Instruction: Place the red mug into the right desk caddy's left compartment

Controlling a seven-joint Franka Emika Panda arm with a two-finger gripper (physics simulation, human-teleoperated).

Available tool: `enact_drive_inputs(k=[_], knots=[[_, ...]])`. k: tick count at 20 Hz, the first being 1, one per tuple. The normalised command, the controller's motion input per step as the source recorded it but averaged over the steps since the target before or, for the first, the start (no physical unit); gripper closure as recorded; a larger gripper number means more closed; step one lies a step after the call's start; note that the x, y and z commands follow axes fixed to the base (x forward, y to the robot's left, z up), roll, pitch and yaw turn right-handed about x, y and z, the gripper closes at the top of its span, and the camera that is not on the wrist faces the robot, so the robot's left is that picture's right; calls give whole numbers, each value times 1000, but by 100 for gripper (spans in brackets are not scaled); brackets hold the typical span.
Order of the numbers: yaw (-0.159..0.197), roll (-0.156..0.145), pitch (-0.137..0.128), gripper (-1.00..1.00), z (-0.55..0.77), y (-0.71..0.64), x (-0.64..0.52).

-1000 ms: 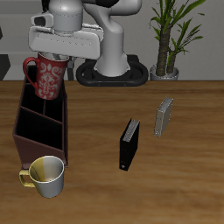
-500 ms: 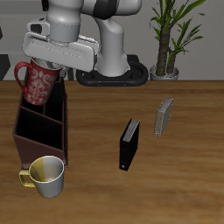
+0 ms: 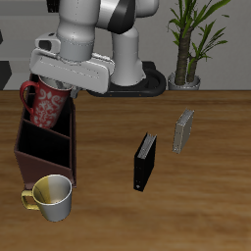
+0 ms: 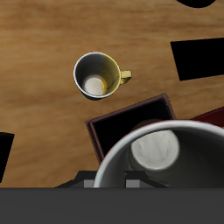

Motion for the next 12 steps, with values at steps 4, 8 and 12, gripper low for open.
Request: enact_drive_inputs(k=[4, 8, 12], knots=[[6, 12, 16, 100, -271, 87, 198], [3, -25, 9, 100, -208, -77, 178], [-4, -1, 16, 100, -284, -28, 114]])
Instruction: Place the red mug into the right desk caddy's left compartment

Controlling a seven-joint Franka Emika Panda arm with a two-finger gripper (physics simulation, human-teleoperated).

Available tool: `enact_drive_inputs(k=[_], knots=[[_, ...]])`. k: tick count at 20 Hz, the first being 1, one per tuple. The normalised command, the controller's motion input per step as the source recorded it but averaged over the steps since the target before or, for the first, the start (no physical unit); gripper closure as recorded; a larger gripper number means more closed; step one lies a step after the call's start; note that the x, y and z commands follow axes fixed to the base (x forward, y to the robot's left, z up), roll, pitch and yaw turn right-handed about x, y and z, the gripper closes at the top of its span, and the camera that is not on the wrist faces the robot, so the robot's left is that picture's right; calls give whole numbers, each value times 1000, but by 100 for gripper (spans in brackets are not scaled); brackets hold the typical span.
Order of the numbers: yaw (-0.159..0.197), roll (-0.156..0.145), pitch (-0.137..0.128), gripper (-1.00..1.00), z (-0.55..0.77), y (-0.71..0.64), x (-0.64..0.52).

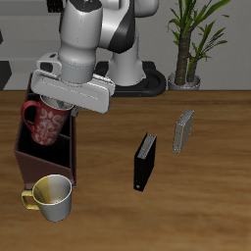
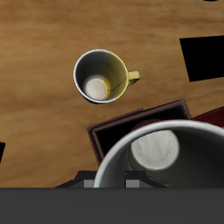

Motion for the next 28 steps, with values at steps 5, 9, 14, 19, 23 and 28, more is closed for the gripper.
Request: enact_drive_inputs(k=[5, 9, 14, 19, 23, 28], knots=[[-20, -3, 25, 100, -291, -56, 88], [-14, -11, 44, 100, -350, -47, 117], [-24, -15, 44, 100, -364, -87, 118], [-2, -10, 100, 100, -592, -41, 105], [-10, -10, 81, 100, -305, -57, 75], [-14, -26, 35, -100, -26, -60, -14]])
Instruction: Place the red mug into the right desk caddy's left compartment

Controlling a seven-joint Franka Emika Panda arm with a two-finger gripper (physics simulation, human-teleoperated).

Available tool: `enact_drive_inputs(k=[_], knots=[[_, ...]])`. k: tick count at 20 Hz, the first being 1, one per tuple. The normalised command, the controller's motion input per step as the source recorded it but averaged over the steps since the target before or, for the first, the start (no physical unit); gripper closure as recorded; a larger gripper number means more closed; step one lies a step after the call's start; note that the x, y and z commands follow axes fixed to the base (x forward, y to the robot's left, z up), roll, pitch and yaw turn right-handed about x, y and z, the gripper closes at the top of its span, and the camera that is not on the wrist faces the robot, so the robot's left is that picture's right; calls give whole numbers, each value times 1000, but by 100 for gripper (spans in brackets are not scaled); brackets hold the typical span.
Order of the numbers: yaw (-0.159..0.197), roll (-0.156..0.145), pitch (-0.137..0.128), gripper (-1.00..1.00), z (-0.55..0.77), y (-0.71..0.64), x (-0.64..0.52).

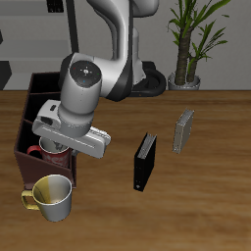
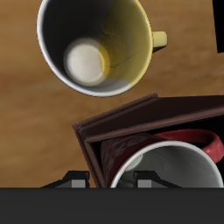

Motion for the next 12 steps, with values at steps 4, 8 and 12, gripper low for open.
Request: enact_drive_inputs(k=[4, 8, 12], knots=[[8, 12, -22, -100, 305, 150, -70], [7, -2, -13, -100, 149, 65, -41], [-9, 66, -85, -100, 680, 516, -211]])
